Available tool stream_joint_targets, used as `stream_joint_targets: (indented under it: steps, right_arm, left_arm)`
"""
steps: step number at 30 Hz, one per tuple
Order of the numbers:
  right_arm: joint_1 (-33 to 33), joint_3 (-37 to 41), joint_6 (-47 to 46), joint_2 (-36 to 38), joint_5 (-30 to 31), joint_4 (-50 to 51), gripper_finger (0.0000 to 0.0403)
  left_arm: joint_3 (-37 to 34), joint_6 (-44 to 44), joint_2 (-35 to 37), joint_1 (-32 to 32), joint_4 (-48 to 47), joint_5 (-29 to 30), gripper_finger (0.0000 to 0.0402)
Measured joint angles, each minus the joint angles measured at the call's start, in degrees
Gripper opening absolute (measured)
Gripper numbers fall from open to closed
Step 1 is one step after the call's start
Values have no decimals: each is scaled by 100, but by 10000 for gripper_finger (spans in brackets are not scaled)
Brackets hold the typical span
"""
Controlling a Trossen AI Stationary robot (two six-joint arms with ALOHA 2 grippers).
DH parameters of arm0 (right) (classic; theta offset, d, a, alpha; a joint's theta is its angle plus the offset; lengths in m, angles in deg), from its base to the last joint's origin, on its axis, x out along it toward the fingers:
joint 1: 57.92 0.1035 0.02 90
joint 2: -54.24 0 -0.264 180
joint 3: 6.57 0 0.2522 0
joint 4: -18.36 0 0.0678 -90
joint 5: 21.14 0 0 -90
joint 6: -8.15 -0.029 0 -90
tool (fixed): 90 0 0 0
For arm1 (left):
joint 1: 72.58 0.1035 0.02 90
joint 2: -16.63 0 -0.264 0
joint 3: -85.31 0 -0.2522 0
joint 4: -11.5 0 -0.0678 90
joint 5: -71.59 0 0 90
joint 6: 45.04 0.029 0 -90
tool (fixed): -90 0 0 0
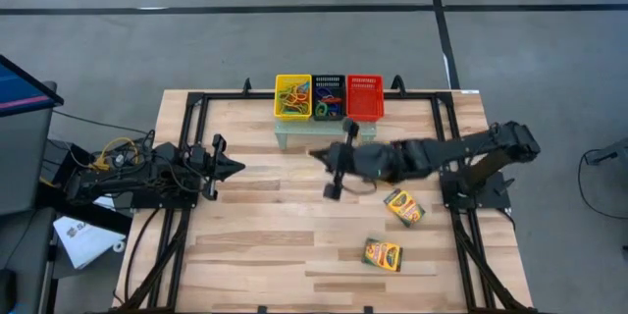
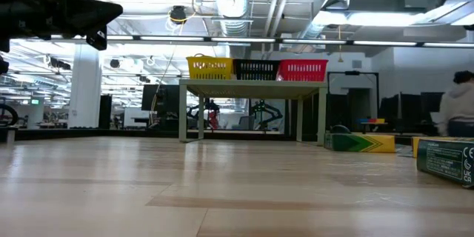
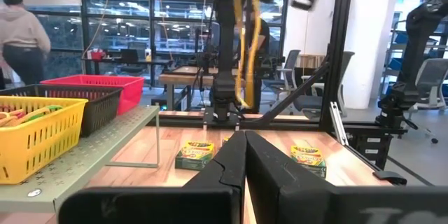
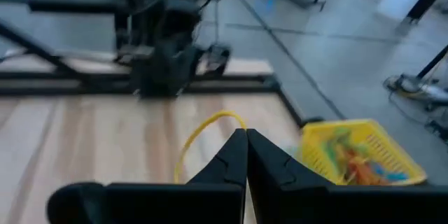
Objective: Pick & Place Office Desk Supplies
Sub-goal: Put the big yellow rubber band into the yellow bin on the shelf
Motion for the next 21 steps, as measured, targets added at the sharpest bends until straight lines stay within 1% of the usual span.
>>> stream_joint_targets:
  steps: [4,9,13,21]
  right_arm:
    - [-590,-2,437,6,-379,-487,0]
    - [-1349,-263,678,-72,-639,-526,0]
    - [-1884,-392,910,-125,-697,-544,0]
    - [-2754,-400,974,-123,-1296,-796,0]
  left_arm:
    - [0,0,0,-2,-2,0,0]
    - [1,0,0,0,0,0,0]
    - [1,0,0,-1,-2,-1,0]
    - [0,0,0,-1,0,0,0]
